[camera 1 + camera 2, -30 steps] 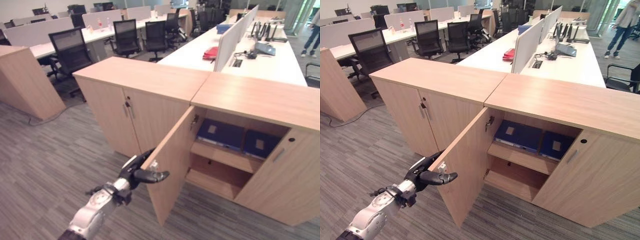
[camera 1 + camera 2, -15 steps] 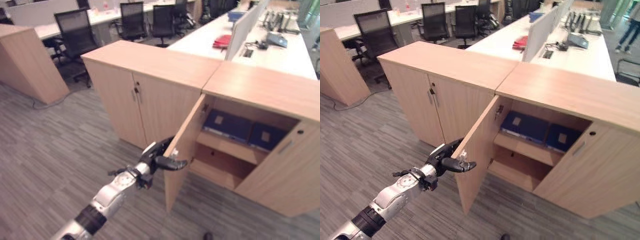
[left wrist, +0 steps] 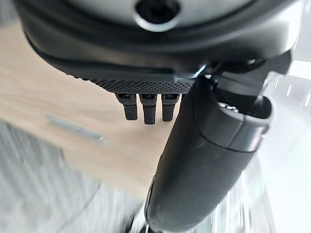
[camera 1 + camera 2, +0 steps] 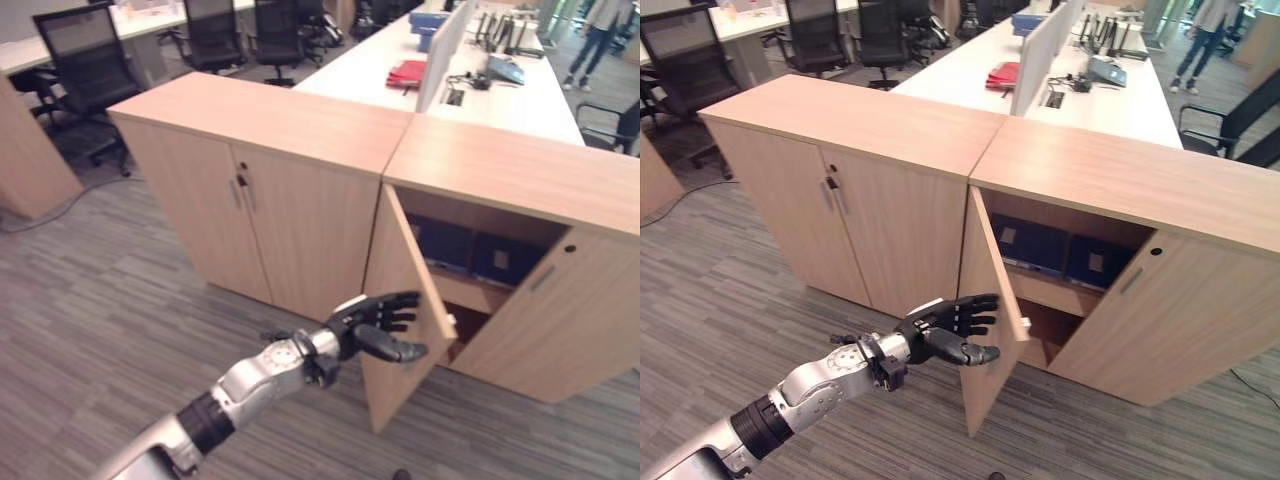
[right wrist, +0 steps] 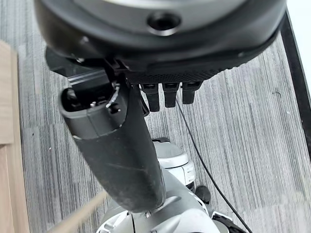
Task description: Put the empty folder in the office cabinet
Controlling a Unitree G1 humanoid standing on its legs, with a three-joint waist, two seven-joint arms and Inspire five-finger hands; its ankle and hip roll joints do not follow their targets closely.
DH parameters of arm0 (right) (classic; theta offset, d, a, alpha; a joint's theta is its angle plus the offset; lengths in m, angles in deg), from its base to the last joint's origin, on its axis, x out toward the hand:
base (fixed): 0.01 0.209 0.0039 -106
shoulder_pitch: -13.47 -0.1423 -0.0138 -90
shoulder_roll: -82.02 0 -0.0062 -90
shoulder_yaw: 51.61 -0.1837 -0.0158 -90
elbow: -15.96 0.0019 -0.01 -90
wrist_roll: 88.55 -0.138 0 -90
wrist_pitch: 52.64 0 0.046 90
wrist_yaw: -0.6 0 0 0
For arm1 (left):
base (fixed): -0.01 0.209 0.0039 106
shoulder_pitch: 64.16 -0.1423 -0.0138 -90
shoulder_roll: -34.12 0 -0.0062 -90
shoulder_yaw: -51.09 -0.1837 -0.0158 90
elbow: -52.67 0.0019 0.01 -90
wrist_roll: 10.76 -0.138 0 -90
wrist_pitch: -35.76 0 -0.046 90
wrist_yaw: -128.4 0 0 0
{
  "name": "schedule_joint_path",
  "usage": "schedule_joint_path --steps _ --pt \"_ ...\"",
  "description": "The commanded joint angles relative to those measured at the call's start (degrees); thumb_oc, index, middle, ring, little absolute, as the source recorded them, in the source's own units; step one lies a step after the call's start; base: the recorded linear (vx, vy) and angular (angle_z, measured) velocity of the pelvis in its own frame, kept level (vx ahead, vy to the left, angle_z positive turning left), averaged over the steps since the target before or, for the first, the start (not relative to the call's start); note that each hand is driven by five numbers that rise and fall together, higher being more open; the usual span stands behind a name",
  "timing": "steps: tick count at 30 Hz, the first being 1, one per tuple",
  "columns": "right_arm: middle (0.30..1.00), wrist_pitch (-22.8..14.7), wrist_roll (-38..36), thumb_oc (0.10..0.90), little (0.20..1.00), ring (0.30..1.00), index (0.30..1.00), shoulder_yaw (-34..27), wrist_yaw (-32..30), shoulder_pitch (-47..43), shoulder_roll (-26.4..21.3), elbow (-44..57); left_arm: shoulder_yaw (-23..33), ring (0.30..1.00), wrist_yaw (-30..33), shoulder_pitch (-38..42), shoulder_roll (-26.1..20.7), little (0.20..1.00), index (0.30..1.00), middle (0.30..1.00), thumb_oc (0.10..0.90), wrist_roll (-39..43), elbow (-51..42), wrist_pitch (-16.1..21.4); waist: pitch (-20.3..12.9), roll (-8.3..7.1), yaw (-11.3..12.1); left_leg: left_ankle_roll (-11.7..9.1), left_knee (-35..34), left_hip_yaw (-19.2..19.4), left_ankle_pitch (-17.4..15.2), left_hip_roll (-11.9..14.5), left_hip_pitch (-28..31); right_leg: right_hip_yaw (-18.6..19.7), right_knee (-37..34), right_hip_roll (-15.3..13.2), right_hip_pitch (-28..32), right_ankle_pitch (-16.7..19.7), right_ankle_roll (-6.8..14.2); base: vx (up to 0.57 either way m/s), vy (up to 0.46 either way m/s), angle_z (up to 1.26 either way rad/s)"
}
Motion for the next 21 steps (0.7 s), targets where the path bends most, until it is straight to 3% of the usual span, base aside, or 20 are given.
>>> schedule_joint_path --steps 1,11,19,21 --pt "0.9 0.32 -1.65 0.8 0.9 0.9 0.9 1.53 0.12 -2.16 -3.76 -1.06 0.75 0.9 -9.7 13.19 19.25 0.9 0.9 0.9 0.8 5.53 -13.56 5.22 -1.79 6.24 -2.64 -4.68 -0.47 -10.95 -2.82 9.23 3.66 -3.94 -2.85 5.03 3.32 -4.89 1.93 0.0 -0.001 -0.47" --pt "0.9 0.07 -2.22 0.8 0.9 0.9 0.9 0.98 -0.25 -2.01 -3.77 -0.57 1.85 0.9 -9.66 11.93 19.33 0.9 0.9 0.9 0.8 2.73 -10.98 6.51 -1.78 6.13 -2.87 -4.72 -0.47 -10.85 -2.88 9.34 3.71 -3.66 -2.85 5.06 3.4 -5.13 1.85 0.0 -0.004 -0.27" --pt "0.9 -0.26 -4.09 0.8 0.9 0.9 0.9 -0.9 0.14 -3.35 -6.13 0.67 6.15 0.9 -8.5 16.33 19.24 0.9 0.9 0.9 0.8 -9.81 5.21 11.16 -2.56 6.57 -4.91 -5.36 -0.47 -8.93 -2.66 10.1 4.07 -1.81 -2.85 5.72 2.3 -5.43 1.83 0.01 -0.041 -0.07" --pt "0.9 -0.41 -3.39 0.8 0.9 0.9 0.9 -2.16 0.59 -2.81 -7.27 0.37 7.64 0.9 -10.14 18.12 16.4 0.9 0.9 0.9 0.8 -12.07 8.35 11.9 -2.85 7.24 -6.37 -5.79 -0.47 -7.69 -2.4 10.39 4.24 -0.36 -2.85 6.14 1.44 -5.34 1.89 0.03 -0.056 -0.31"
